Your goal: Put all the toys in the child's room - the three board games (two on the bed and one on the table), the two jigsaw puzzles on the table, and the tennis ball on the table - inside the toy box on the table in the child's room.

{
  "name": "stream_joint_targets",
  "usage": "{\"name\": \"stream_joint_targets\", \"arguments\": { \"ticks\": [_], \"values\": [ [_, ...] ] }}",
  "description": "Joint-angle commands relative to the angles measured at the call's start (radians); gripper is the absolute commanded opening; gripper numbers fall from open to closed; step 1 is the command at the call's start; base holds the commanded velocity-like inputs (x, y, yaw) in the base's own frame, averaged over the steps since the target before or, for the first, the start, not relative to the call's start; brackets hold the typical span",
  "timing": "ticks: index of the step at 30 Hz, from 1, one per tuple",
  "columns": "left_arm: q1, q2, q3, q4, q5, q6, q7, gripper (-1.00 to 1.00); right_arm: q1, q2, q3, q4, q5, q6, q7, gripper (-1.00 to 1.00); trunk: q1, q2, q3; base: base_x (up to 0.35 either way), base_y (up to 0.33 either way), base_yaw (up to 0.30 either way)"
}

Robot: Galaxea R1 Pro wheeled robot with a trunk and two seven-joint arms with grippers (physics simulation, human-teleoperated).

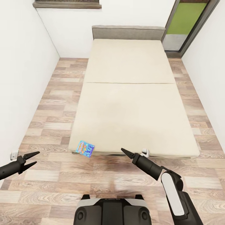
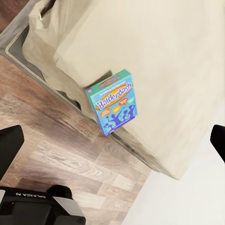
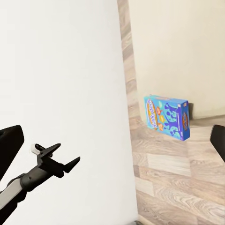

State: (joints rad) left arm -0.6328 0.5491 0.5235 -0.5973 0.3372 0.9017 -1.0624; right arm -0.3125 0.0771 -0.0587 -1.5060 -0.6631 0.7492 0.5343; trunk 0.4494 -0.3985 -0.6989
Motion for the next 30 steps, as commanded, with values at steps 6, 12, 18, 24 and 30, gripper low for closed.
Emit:
{"name": "stream_joint_targets", "arguments": {
  "ticks": [6, 12, 18, 24, 30],
  "values": [
    [-0.001, 0.000, 0.001, 0.001, 0.000, 0.005, -0.002, 1.00, 0.000, 0.001, -0.003, 0.000, -0.001, 0.007, 0.003, 1.00, 0.001, -0.001, 0.009, 0.000, 0.000, 0.071],
    [-0.001, -0.001, 0.001, 0.001, 0.000, 0.005, -0.002, 1.00, 0.000, 0.001, -0.003, 0.000, -0.001, 0.007, 0.003, 1.00, 0.001, -0.001, 0.019, 0.000, 0.000, 0.072],
    [-0.001, -0.001, 0.000, 0.001, 0.000, 0.005, -0.002, 1.00, 0.000, 0.001, -0.003, 0.000, -0.002, -0.014, 0.003, 1.00, 0.001, -0.001, 0.029, 0.000, 0.000, 0.071],
    [-0.001, -0.001, 0.000, 0.001, 0.000, 0.005, -0.002, 1.00, 0.000, 0.001, -0.002, 0.000, -0.003, -0.025, 0.003, 1.00, 0.001, -0.001, 0.038, 0.000, 0.000, 0.071],
    [-0.001, -0.001, 0.000, 0.001, 0.000, 0.005, -0.002, 1.00, 0.000, 0.001, 0.004, 0.000, -0.003, -0.028, 0.003, 1.00, 0.001, -0.001, 0.048, 0.000, 0.000, 0.071]
  ]
}}
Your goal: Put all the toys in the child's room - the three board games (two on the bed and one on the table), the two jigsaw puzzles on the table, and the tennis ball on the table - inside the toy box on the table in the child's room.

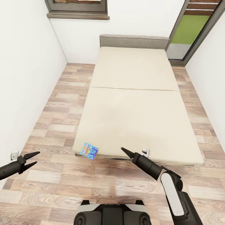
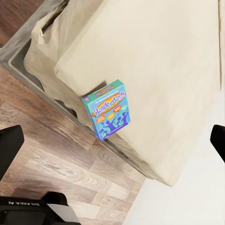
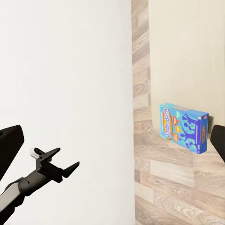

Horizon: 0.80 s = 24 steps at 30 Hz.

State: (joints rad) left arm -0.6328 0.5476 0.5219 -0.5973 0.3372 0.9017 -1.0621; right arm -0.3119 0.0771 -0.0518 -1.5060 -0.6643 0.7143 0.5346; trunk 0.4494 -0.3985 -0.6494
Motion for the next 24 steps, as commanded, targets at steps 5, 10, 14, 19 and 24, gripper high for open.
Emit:
{"name": "stream_joint_targets", "arguments": {
  "ticks": [5, 10, 14, 19, 24],
  "values": [
    [-0.001, 0.000, 0.001, 0.001, 0.000, 0.005, -0.002, 1.00, 0.000, 0.001, 0.003, 0.000, -0.002, 0.006, 0.002, 1.00, 0.001, -0.001, 0.007, 0.000, 0.000, 0.071],
    [-0.001, 0.000, 0.001, 0.001, 0.000, 0.005, -0.002, 1.00, 0.000, 0.001, 0.005, 0.000, -0.002, 0.005, 0.002, 1.00, 0.001, -0.001, 0.015, 0.000, 0.000, 0.071],
    [-0.001, 0.000, 0.001, 0.001, 0.000, 0.005, -0.002, 1.00, 0.000, 0.001, 0.008, 0.001, -0.002, 0.005, 0.002, 1.00, 0.001, -0.001, 0.022, 0.000, 0.000, 0.066],
    [-0.001, 0.000, 0.001, 0.001, 0.000, 0.005, -0.001, 1.00, 0.000, 0.001, 0.009, 0.001, -0.003, 0.005, 0.002, 1.00, 0.001, -0.001, 0.030, 0.000, 0.000, 0.025],
    [-0.001, 0.000, 0.001, 0.001, 0.000, 0.005, -0.001, 1.00, -0.001, 0.001, 0.010, 0.001, -0.003, 0.005, 0.002, 1.00, 0.001, -0.001, 0.038, 0.000, 0.000, 0.005]
  ]
}}
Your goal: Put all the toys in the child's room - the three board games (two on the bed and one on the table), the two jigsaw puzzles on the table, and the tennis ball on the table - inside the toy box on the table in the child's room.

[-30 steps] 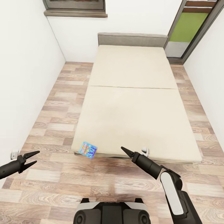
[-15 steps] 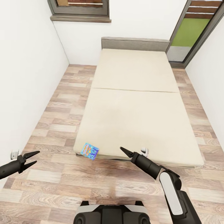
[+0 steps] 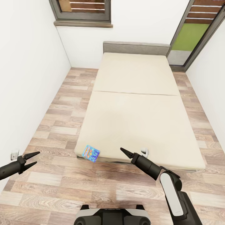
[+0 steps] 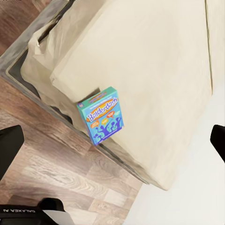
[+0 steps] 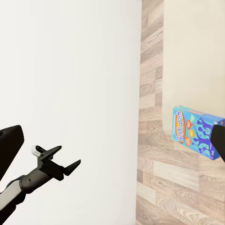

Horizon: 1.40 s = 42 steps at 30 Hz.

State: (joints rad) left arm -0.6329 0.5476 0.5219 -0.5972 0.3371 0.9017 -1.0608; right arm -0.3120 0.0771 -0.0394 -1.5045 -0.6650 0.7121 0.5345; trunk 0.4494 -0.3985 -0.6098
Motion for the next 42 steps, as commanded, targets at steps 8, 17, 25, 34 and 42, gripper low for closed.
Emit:
{"name": "stream_joint_targets", "arguments": {
  "ticks": [8, 17, 25, 34, 42],
  "values": [
    [-0.001, 0.000, 0.001, 0.001, 0.000, 0.005, -0.002, 1.00, -0.001, 0.001, -0.003, 0.000, -0.002, 0.007, 0.002, 1.00, 0.001, -0.001, 0.012, 0.000, 0.024, 0.000],
    [-0.001, 0.000, 0.001, 0.001, 0.000, 0.005, -0.003, 1.00, -0.001, 0.001, -0.002, 0.000, -0.002, 0.003, 0.002, 1.00, 0.001, -0.001, 0.027, 0.050, 0.080, 0.000],
    [-0.001, 0.000, 0.001, 0.001, 0.000, 0.005, -0.002, 1.00, -0.001, 0.001, -0.002, 0.000, -0.002, 0.002, 0.002, 1.00, 0.001, -0.001, 0.040, 0.009, 0.008, 0.000],
    [-0.001, 0.000, 0.001, 0.001, 0.000, 0.005, -0.002, 1.00, 0.000, 0.002, -0.002, 0.000, -0.002, 0.001, 0.001, 1.00, 0.001, -0.001, 0.055, 0.001, 0.001, 0.000],
    [-0.001, 0.000, 0.001, 0.001, 0.000, 0.005, -0.002, 1.00, -0.001, 0.002, -0.002, 0.000, -0.002, 0.001, 0.001, 1.00, 0.001, -0.001, 0.068, 0.000, 0.000, 0.000]
  ]
}}
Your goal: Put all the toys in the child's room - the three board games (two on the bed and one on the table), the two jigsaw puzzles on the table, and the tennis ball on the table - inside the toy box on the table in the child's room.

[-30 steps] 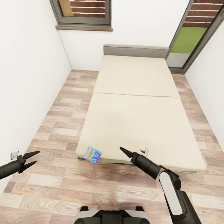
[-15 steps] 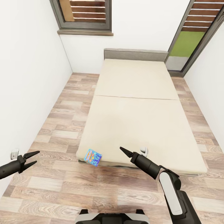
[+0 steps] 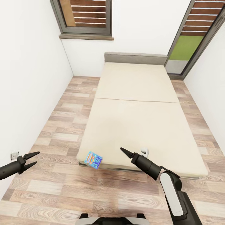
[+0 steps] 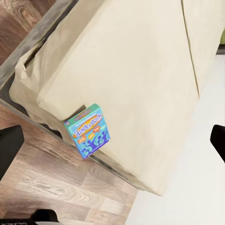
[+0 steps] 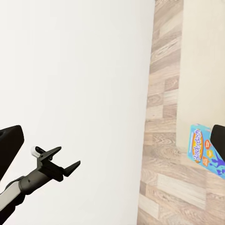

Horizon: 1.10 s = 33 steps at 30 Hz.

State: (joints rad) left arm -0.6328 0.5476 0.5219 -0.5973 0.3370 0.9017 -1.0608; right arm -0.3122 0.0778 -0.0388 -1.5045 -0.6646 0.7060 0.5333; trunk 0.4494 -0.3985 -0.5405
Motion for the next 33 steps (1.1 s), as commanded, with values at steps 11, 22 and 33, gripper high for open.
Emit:
{"name": "stream_joint_targets", "arguments": {
  "ticks": [11, 22, 33],
  "values": [
    [-0.001, 0.000, 0.001, 0.001, 0.000, 0.005, -0.002, 1.00, -0.001, 0.001, -0.003, 0.000, -0.003, 0.007, 0.002, 1.00, 0.001, -0.002, 0.017, 0.000, 0.000, 0.000],
    [-0.001, 0.000, 0.001, 0.001, 0.000, 0.005, -0.002, 1.00, -0.001, 0.002, -0.002, 0.000, -0.002, 0.007, 0.002, 1.00, 0.001, -0.002, 0.035, 0.000, 0.000, 0.000],
    [-0.001, 0.000, 0.001, 0.001, 0.000, 0.005, -0.002, 1.00, 0.000, 0.002, -0.001, 0.001, -0.001, 0.007, 0.001, 1.00, 0.001, -0.002, 0.053, 0.000, 0.000, 0.000]
  ]
}}
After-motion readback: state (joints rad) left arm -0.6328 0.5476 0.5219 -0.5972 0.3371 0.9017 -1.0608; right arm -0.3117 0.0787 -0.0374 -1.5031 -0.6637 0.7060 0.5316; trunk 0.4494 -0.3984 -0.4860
